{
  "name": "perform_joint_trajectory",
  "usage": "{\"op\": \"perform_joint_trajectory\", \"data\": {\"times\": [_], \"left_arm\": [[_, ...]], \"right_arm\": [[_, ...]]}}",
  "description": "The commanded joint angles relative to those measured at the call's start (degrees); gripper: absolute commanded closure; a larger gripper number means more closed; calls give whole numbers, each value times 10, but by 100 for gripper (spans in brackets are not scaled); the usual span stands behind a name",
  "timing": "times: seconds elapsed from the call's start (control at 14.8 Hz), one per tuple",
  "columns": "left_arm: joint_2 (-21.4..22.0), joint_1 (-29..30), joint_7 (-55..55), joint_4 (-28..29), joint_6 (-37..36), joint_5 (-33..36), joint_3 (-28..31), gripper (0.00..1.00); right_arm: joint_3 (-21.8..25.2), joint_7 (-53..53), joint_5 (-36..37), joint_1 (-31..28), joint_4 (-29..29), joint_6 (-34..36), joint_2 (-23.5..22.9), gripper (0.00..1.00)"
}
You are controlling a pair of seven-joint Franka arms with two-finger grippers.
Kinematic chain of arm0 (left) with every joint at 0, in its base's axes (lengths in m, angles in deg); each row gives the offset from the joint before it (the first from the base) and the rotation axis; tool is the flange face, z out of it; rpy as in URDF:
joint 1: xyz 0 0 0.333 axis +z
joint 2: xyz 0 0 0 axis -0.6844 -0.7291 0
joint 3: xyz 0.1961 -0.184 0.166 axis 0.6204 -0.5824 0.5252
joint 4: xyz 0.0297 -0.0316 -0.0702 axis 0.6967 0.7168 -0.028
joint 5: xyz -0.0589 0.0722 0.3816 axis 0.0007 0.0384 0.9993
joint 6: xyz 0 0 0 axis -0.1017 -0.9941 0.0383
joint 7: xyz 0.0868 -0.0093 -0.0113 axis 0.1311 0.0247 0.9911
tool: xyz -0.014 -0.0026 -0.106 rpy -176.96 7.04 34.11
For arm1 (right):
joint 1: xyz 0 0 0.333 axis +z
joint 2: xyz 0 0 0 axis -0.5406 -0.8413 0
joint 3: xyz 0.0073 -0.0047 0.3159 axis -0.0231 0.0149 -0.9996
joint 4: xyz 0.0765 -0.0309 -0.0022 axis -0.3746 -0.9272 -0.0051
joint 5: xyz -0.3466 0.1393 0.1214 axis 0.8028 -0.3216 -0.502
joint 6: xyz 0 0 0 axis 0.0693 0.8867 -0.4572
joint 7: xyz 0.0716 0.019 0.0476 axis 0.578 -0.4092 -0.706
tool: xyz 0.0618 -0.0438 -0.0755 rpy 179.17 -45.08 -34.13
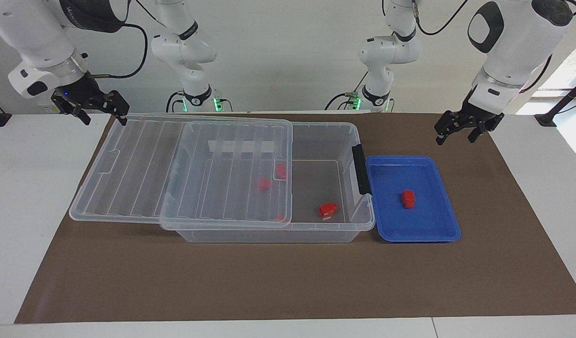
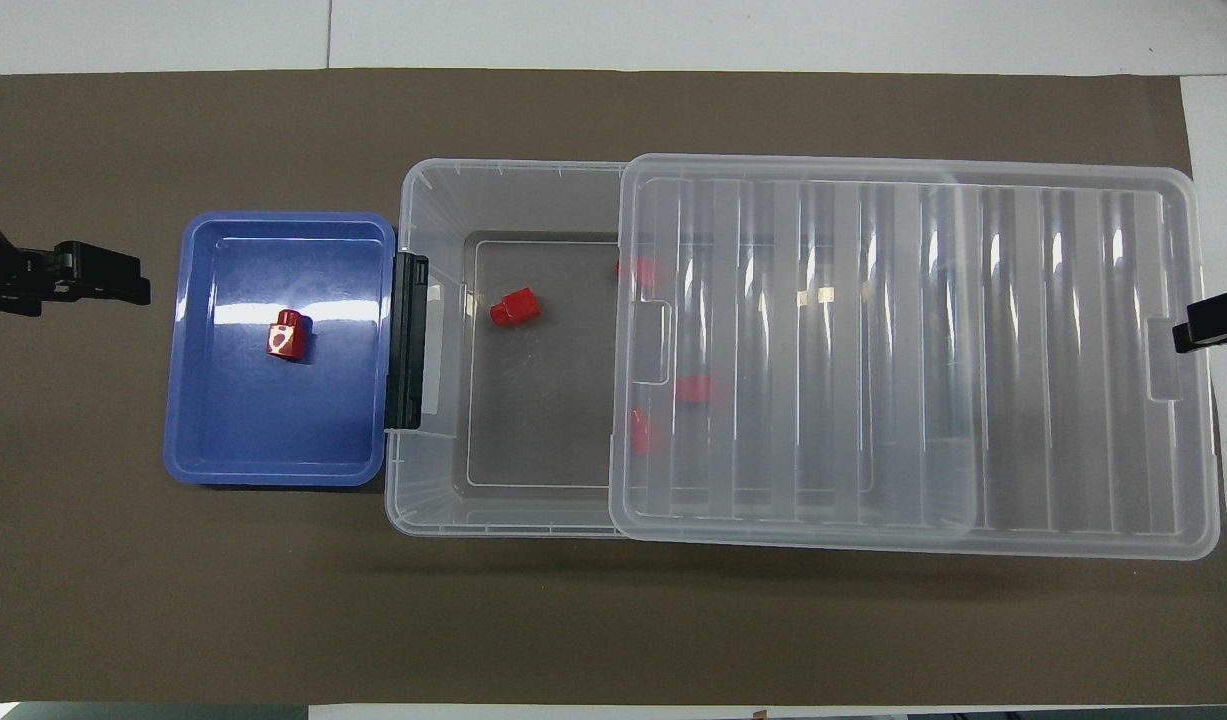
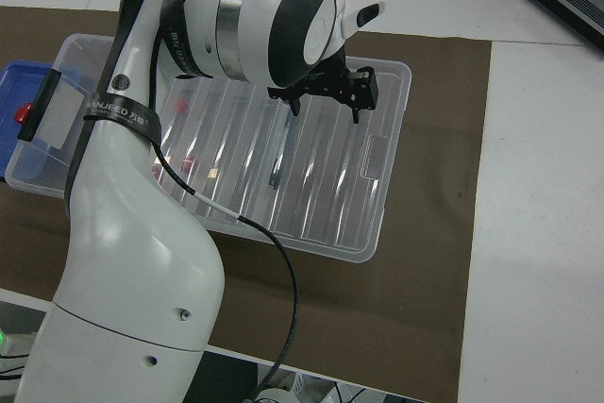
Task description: Place red block in blue tray from box
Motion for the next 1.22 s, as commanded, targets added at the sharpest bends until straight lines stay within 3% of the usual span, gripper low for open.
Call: {"op": "perform_joint_trajectory", "data": {"times": [0.0, 0.07, 0.34, 0.74, 1.15], "left_arm": [[17, 5, 3, 16, -3, -3, -4, 0], [17, 6, 4, 12, 0, -3, -4, 0], [16, 7, 0, 8, 4, -3, -4, 0], [16, 7, -5, 8, 3, -3, -3, 0], [17, 5, 0, 10, 1, -2, -4, 0]], "right_arm": [[0, -80, 6, -55, -86, -75, 42, 86], [1, -98, 7, -73, -107, -93, 46, 100], [2, -103, 8, -102, -214, -208, 79, 100], [2, -154, 8, -134, -215, -254, 13, 100], [-2, -108, 7, -127, -218, -258, 3, 100]]}}
